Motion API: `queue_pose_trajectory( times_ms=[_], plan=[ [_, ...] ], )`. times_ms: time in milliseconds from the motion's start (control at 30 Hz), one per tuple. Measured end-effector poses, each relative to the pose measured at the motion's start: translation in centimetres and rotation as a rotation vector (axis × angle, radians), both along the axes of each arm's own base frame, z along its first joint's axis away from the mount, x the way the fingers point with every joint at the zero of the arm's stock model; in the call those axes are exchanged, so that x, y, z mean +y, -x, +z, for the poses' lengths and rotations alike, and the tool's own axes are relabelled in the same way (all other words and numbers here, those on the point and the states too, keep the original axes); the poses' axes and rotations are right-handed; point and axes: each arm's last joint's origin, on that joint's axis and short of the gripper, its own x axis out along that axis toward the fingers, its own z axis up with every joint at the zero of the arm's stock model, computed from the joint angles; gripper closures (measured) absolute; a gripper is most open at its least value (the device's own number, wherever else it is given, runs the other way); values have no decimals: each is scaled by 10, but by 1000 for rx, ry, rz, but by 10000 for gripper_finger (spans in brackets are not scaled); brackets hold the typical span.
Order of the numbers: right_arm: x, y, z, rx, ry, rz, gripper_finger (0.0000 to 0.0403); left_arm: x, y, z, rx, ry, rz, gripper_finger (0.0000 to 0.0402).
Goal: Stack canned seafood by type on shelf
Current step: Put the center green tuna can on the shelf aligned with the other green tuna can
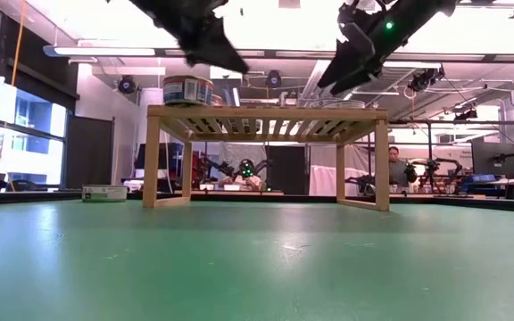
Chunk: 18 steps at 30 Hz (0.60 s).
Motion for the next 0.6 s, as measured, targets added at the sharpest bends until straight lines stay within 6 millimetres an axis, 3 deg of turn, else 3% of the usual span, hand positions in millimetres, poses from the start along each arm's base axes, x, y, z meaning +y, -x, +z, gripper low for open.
queue_pose_trajectory(
  times_ms=[167,367,467,600],
  plan=[
    [12,4,15,-47,-21,20,4,-13,35,-8,-19,-14,108,402],
    [31,33,32,29,5,-112,4,-20,87,-14,-22,-59,303,402],
    [32,47,28,81,-51,-171,4,-21,108,-13,-63,-51,362,402],
    [30,50,11,131,-78,-202,4,-22,128,-13,-119,-53,380,402]
  ],
)
